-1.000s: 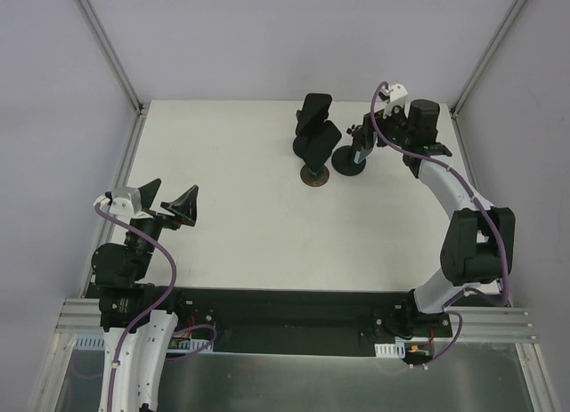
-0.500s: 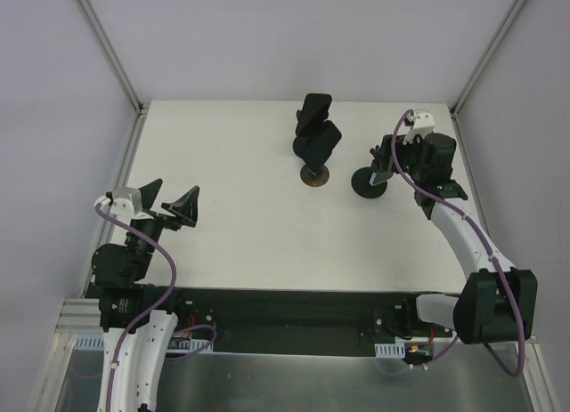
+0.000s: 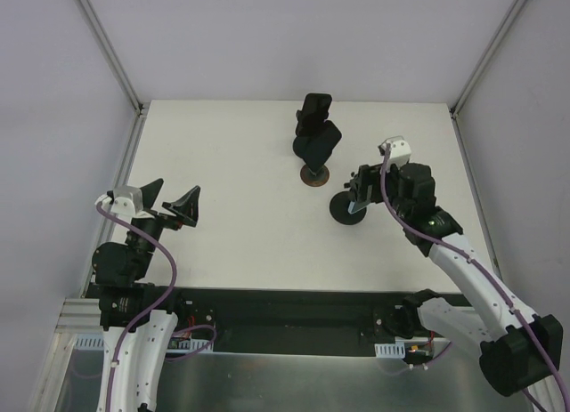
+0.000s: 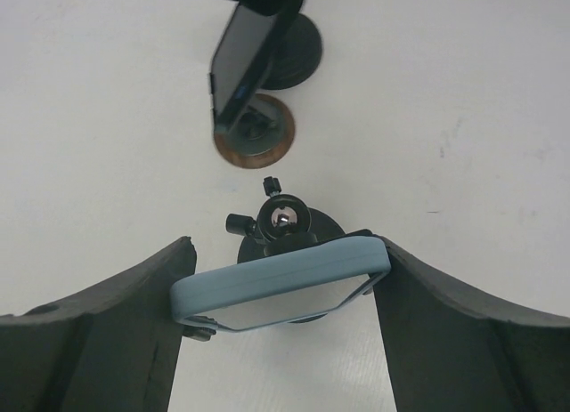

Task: Remove the phone from the phone stand

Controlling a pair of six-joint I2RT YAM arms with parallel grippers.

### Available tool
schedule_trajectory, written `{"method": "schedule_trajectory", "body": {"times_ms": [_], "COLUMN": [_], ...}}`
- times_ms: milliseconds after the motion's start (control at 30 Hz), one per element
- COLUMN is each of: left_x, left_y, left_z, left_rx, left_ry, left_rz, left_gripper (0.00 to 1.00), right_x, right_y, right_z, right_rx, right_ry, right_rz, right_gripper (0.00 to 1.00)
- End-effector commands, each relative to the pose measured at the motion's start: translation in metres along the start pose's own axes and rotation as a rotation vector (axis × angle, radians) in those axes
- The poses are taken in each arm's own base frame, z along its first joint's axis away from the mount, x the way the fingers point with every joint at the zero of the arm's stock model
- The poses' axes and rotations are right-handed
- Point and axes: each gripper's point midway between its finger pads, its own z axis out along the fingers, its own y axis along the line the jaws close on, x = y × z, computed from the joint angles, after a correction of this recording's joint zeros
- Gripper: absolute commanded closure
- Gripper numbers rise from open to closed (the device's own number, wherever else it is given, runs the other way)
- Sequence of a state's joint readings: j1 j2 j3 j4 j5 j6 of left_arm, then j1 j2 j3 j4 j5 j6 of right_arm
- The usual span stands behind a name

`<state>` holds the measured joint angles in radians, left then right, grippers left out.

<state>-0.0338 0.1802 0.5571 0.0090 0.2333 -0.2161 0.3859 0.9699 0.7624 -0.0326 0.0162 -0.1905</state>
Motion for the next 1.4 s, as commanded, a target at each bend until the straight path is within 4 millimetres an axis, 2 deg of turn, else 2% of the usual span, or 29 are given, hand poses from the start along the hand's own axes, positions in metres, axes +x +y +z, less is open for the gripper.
{"method": "schedule_trajectory", "body": {"times_ms": [0,167,300,333,367,433,567,667,767,867,900,967,1000,1100,1133,1200,1300,1333,1367], "left_x": [-0.003,0.006,0.018,0.019,0.023,0.026,0.043,0.055,0.067,0.076,0.077,0.078,0.076,0.077,0.077,0.076,0.076,0.079,0.084], "left_y": [-0.008,-0.016,-0.035,-0.038,-0.039,-0.047,-0.060,-0.072,-0.082,-0.094,-0.097,-0.106,-0.109,-0.117,-0.118,-0.124,-0.131,-0.133,-0.133], "left_z": [0.004,0.011,0.014,0.014,0.016,0.016,0.014,0.010,0.008,0.010,0.010,0.012,0.014,0.014,0.014,0.012,0.011,0.012,0.010], "left_rx": [0.045,0.107,0.228,0.249,0.263,0.315,0.421,0.514,0.579,0.639,0.654,0.683,0.689,0.715,0.721,0.752,0.805,0.835,0.843], "left_ry": [-0.005,0.055,0.125,0.138,0.158,0.180,0.255,0.320,0.393,0.463,0.478,0.498,0.498,0.498,0.495,0.492,0.498,0.493,0.521], "left_rz": [0.011,0.002,-0.008,-0.011,-0.013,-0.016,-0.035,-0.074,-0.140,-0.194,-0.204,-0.215,-0.214,-0.191,-0.178,-0.161,-0.115,-0.078,-0.074], "left_gripper": [0.01,0.01,0.01,0.01,0.01,0.01,0.01,0.01,0.01,0.01,0.01,0.01,0.01,0.01,0.01,0.01,0.01,0.01,0.01], "right_x": [-0.008,0.005,0.005,-0.005,0.000,-0.002,0.000,0.008,0.011,0.005,0.003,-0.002,-0.006,-0.018,-0.026,-0.031,-0.040,-0.048,-0.043], "right_y": [0.051,0.117,0.165,0.183,0.193,0.210,0.233,0.240,0.243,0.242,0.241,0.240,0.240,0.241,0.240,0.236,0.224,0.216,0.210], "right_z": [-0.020,-0.025,-0.028,-0.034,-0.031,-0.033,-0.029,-0.030,-0.035,-0.041,-0.042,-0.047,-0.050,-0.061,-0.065,-0.067,-0.069,-0.070,-0.068], "right_rx": [-0.209,-0.486,-0.662,-0.715,-0.749,-0.804,-0.906,-0.951,-0.969,-0.965,-0.960,-0.958,-0.960,-0.974,-0.965,-0.938,-0.864,-0.811,-0.781], "right_ry": [-0.057,-0.065,-0.069,-0.087,-0.065,-0.078,-0.046,-0.007,0.010,0.003,0.000,-0.014,-0.017,-0.039,-0.062,-0.071,-0.109,-0.132,-0.128], "right_rz": [-0.036,-0.111,-0.209,-0.233,-0.247,-0.288,-0.309,-0.314,-0.326,-0.335,-0.336,-0.336,-0.324,-0.291,-0.285,-0.265,-0.240,-0.206,-0.190], "right_gripper": [0.82,0.81,0.80,0.79,0.79,0.78,0.77,0.73,0.64,0.45,0.33,0.23,0.15,0.01,0.04,0.04,0.04,0.04,0.04]}}
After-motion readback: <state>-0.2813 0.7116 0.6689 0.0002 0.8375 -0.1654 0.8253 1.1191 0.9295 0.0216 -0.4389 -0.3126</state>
